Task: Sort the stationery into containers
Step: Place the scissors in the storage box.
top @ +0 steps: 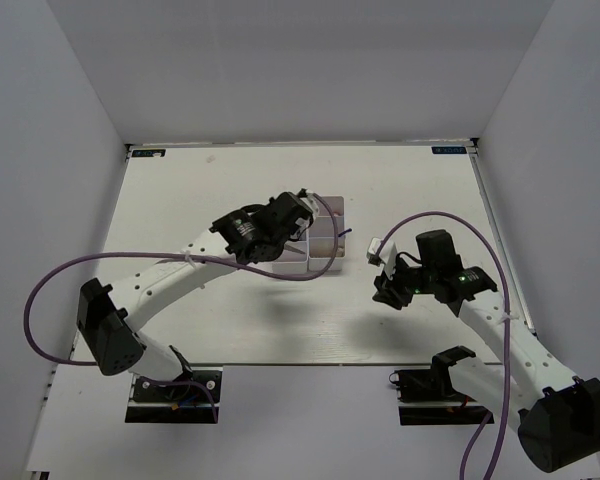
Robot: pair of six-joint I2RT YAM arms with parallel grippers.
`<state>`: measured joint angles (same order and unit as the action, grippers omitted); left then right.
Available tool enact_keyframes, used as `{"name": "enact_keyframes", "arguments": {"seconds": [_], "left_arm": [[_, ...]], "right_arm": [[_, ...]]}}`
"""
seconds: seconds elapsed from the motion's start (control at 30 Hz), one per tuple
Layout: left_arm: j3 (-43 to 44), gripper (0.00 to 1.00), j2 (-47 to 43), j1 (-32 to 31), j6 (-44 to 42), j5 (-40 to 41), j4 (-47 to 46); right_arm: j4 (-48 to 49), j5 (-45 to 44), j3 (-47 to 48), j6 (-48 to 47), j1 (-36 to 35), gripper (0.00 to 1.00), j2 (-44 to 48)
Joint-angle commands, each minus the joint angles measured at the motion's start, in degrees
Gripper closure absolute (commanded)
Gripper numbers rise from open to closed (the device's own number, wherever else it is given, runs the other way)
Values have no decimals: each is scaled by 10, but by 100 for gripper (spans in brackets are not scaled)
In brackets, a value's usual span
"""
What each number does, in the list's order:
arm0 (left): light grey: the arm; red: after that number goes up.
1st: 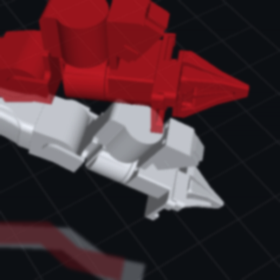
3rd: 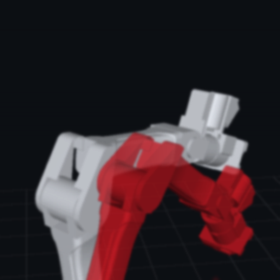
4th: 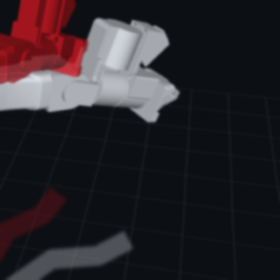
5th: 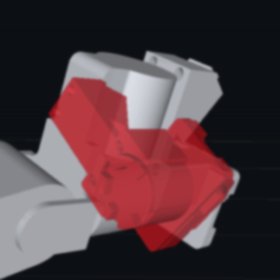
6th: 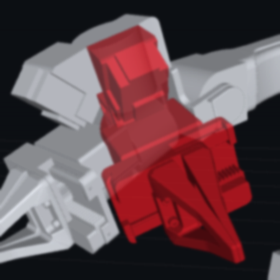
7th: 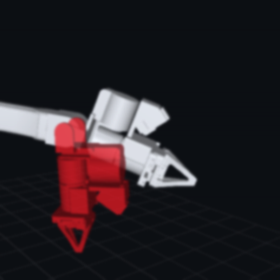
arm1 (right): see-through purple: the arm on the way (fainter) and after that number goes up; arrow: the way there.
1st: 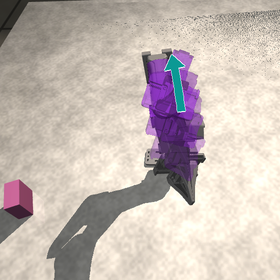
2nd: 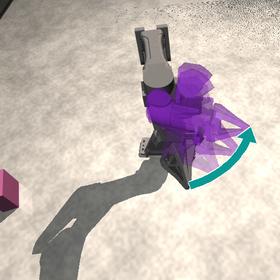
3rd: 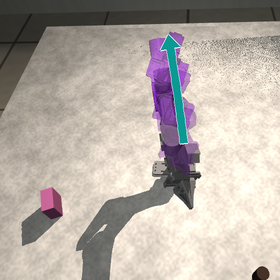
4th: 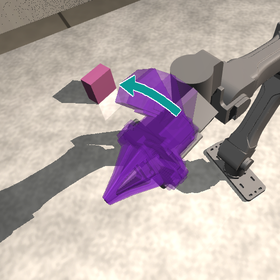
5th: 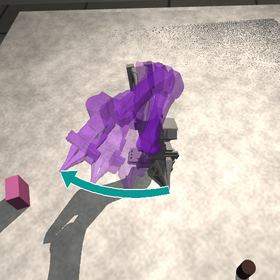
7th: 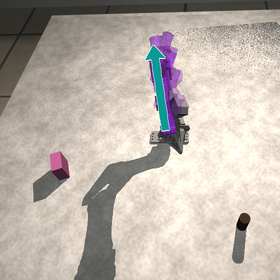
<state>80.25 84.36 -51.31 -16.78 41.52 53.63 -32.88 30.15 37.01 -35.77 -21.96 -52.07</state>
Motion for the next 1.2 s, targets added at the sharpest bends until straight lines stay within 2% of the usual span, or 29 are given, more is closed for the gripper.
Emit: {"name": "enact_keyframes", "arguments": {"seconds": [0.0, 0.27, 0.73, 0.87, 0.9, 0.97, 1.07, 1.17], "left_arm": [[0, 100, -9, -15, -117, 75, -94], [-15, 100, 47, -23, -163, 88, -144], [-14, 100, 112, -29, -157, 93, -149], [-23, 89, 110, -35, -144, 92, -146], [-25, 77, 111, -36, -142, 93, -143], [-25, 71, 111, -39, -135, 92, -146], [-29, 64, 112, -44, -128, 94, -138], [-30, 60, 117, -49, -120, 94, -135]], "right_arm": [[10, -4, -2, 3, 2, 56, 7], [15, -16, -5, 8, 3, 54, 15], [21, -21, -10, 11, 11, 53, 27], [24, -22, -11, 11, 14, 52, 28], [24, -22, -10, 11, 14, 52, 27], [22, -21, -10, 11, 13, 50, 27], [22, -21, -10, 11, 17, 50, 29], [22, -22, -11, 12, 18, 50, 29]]}}
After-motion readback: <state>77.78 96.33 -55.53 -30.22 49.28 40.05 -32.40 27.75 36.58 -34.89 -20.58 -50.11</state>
